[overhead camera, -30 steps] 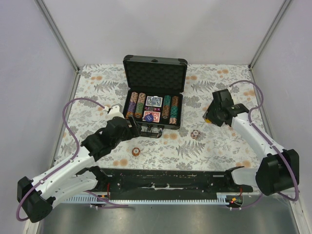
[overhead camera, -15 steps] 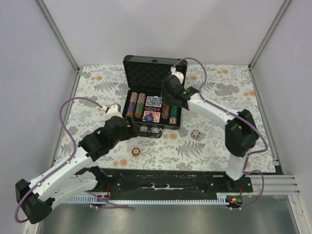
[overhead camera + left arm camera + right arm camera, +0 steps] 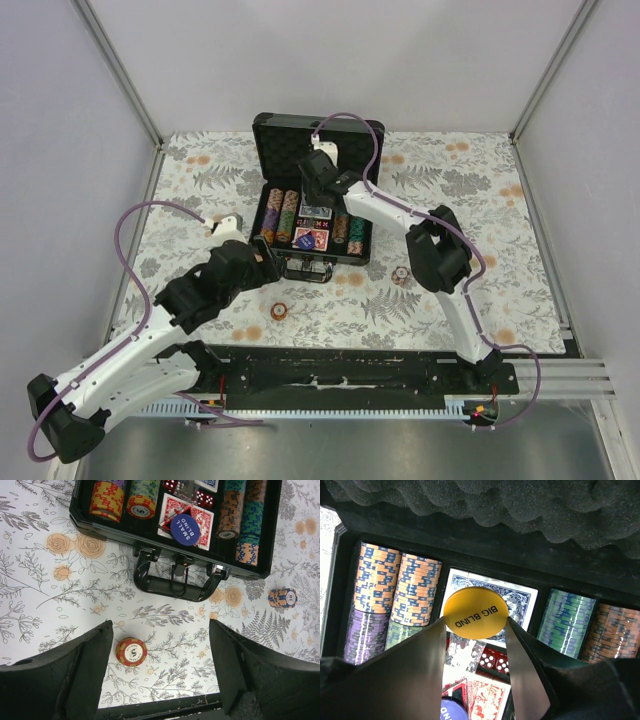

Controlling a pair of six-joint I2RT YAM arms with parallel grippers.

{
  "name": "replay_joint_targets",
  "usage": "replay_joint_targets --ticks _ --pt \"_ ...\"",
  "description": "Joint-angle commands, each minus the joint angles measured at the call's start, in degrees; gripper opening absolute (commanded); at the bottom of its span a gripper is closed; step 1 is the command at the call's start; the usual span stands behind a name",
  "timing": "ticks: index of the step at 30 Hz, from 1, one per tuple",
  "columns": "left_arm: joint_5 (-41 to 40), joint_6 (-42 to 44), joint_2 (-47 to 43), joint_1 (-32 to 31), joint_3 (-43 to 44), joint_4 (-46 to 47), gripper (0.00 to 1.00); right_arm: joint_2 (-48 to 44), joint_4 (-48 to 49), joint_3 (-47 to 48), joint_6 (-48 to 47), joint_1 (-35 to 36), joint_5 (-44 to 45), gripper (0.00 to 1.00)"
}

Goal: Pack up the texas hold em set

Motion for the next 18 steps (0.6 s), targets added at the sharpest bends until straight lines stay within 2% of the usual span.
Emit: replay_joint_targets --ticks 1,10,18 --pt "-1.8 0.6 -0.5 -0.2 2.1 -0.5 0.84 2.1 -1.1 4.3 -1.6 0.5 2.1 0.53" --pt "-2.0 0.7 -0.5 -0.1 1.7 -0.4 0.84 3.5 -5.1 6.0 -1.2 0.7 3.3 0.54" --pt "-2.1 0.5 -1.1 -0.1 1.4 -0.7 0.84 4.9 -6.8 8.9 -3.0 0.7 2.3 0.63"
